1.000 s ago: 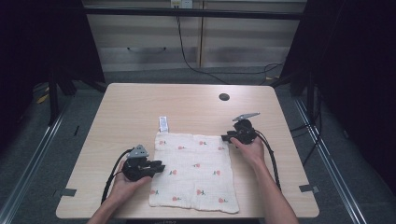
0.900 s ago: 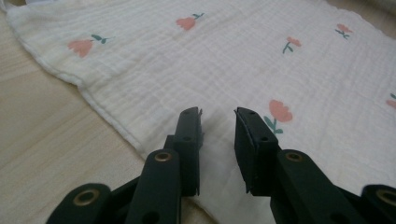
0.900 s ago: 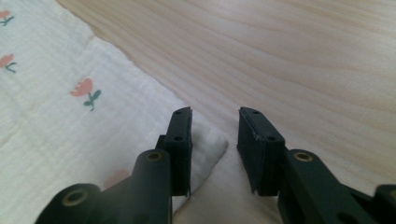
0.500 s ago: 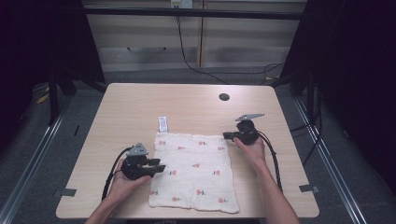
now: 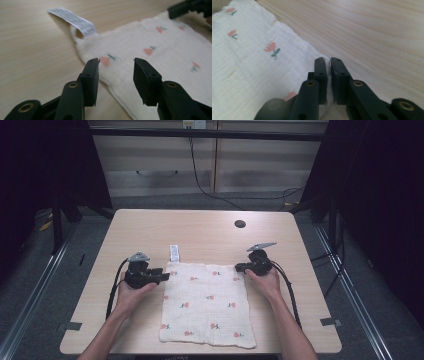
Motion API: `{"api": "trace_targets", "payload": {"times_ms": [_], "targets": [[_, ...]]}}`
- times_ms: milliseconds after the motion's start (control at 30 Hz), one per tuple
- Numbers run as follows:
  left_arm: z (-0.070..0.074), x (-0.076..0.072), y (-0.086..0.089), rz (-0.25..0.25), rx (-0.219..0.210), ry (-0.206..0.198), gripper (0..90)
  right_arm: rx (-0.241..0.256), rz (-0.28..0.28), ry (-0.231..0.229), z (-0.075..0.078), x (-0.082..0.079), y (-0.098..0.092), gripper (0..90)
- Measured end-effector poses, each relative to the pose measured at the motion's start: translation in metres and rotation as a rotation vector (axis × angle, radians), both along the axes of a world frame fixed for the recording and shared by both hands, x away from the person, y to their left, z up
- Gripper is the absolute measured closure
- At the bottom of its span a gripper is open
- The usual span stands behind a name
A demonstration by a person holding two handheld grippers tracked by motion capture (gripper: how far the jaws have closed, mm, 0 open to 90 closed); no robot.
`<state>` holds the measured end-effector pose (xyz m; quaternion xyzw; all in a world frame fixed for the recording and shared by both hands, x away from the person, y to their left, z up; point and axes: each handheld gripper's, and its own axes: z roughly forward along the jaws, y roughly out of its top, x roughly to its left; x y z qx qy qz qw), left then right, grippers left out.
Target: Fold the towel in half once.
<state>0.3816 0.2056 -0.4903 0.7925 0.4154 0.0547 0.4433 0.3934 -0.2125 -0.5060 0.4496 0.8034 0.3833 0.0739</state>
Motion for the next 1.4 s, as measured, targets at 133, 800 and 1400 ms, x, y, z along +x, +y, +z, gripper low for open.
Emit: {"api": "trace_targets", "payload": {"times_ms": [133, 800, 1400], "targets": [[-0.002, 0.019, 0.000, 0.018, 0.038, -0.005, 52.6, 0.010, 0.005, 0.009, 0.001, -0.003, 0.001, 88.1], [-0.018, 0.040, -0.025, 0.005, 0.083, 0.010, 73.2, 0.071, 0.001, -0.012, 0.002, -0.010, -0.001, 88.0], [0.016, 0.031, -0.018, 0.007, -0.041, -0.043, 85.2, 0.121, 0.002, -0.076, 0.033, -0.011, -0.013, 88.2]]}}
